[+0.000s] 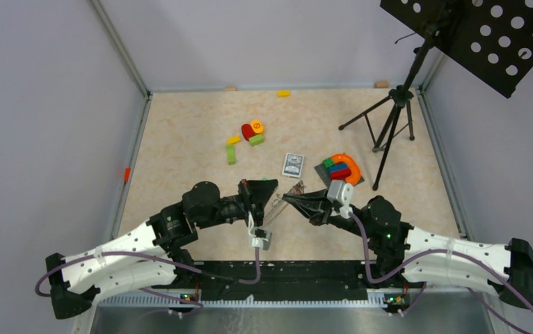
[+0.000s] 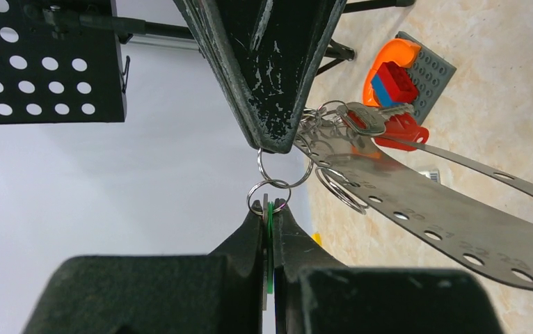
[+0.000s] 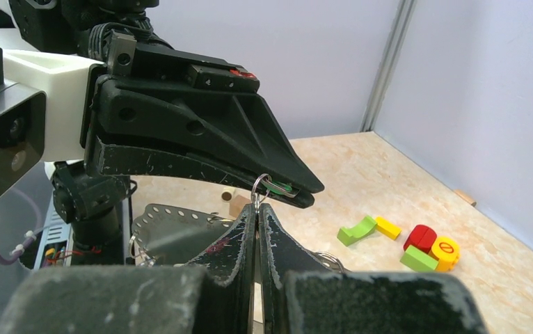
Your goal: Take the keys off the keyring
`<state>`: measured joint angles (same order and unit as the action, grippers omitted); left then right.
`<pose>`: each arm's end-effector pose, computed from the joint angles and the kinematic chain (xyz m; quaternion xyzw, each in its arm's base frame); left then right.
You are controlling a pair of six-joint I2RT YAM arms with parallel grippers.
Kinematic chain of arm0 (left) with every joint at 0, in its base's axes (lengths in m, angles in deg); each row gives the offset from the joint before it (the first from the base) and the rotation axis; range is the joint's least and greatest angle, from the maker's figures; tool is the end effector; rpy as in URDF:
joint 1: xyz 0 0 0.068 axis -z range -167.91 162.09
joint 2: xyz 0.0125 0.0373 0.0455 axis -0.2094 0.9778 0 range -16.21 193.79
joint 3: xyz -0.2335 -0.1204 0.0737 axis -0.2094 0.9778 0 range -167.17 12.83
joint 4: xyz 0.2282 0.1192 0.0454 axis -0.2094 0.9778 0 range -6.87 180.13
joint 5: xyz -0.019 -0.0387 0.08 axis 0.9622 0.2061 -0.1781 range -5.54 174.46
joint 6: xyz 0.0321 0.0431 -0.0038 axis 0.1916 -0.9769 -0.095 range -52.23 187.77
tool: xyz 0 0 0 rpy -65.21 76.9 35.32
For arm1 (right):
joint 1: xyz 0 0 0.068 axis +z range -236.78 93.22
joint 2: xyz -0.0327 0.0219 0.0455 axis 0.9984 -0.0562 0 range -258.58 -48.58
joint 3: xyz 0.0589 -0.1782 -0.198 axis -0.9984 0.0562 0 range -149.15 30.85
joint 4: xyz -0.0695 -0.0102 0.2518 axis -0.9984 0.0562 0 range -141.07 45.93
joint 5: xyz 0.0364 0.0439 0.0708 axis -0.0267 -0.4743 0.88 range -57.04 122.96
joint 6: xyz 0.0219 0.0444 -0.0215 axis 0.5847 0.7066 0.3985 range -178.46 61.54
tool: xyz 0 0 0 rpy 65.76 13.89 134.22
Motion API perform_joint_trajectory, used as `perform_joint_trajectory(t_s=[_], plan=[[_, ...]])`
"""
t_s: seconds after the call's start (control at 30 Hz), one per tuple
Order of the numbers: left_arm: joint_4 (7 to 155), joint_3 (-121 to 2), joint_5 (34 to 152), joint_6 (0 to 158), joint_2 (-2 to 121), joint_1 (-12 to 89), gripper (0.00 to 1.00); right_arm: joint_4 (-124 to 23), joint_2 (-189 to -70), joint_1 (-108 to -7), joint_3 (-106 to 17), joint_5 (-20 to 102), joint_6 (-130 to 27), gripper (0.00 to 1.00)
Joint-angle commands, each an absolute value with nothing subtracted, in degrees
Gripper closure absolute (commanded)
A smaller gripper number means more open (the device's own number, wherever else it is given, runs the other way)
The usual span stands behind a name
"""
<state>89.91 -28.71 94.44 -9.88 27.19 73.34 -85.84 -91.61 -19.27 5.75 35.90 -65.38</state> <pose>0.0824 -0.1633 0.3305 0.7274 0.2121 0.0273 0.6521 0.0685 0.1702 0.3070 -0.3767 0.4620 0.4181 0.6854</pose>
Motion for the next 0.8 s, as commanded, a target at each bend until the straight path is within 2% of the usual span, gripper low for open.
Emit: perform_joint_trajectory(t_s=[0.0, 0.4, 0.77], plan=[[86.34, -28.95, 94.13, -8.85, 27.14, 73.28, 1.0, -89.07, -90.1, -18.85, 5.14, 36.58, -66.2, 1.0], [83.71, -31.52, 90.43, -8.13, 27.23, 73.25, 1.0, -84.73, -85.69, -18.76, 10.12, 34.64, -64.59, 1.0], [82.29, -32.48, 91.73, -7.81, 27.67, 73.23, 1.0, -87.17, -90.09, -18.83, 11.1, 34.63, -63.39, 1.0]])
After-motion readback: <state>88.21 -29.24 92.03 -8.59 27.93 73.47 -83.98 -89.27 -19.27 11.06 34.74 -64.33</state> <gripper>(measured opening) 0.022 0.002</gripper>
